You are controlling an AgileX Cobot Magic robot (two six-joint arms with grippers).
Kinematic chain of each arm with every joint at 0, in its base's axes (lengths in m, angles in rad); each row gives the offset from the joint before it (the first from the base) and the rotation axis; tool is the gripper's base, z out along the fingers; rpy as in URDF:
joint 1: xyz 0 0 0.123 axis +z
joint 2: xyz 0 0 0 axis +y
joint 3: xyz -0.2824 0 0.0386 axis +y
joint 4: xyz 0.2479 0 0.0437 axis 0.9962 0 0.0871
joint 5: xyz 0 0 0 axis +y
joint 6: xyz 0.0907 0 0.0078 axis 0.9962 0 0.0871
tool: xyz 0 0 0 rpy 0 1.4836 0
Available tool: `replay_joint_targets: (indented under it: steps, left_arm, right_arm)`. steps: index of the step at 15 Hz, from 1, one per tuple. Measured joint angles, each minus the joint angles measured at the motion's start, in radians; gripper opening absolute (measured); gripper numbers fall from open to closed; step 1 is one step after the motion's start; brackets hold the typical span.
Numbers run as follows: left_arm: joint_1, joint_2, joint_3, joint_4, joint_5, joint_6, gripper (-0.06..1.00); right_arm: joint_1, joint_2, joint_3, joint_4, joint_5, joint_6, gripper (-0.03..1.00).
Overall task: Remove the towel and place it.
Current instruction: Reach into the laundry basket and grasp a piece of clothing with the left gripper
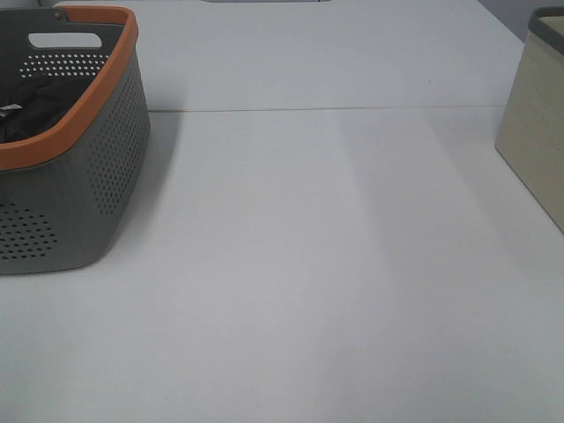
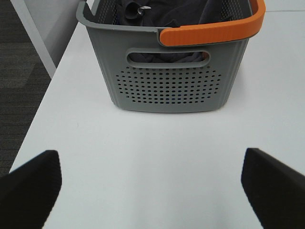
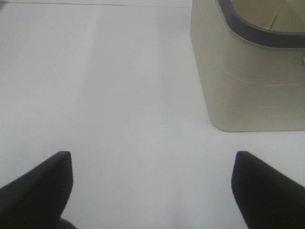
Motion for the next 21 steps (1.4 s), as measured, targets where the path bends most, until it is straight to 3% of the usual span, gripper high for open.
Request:
replay_joint_targets:
  steps: [21]
  left_arm:
    - [0.000,0.000,0.000,0.000,0.000,0.000,0.97]
  right_arm:
    - [0.000,0.000,0.000,0.000,0.000,0.000,0.81]
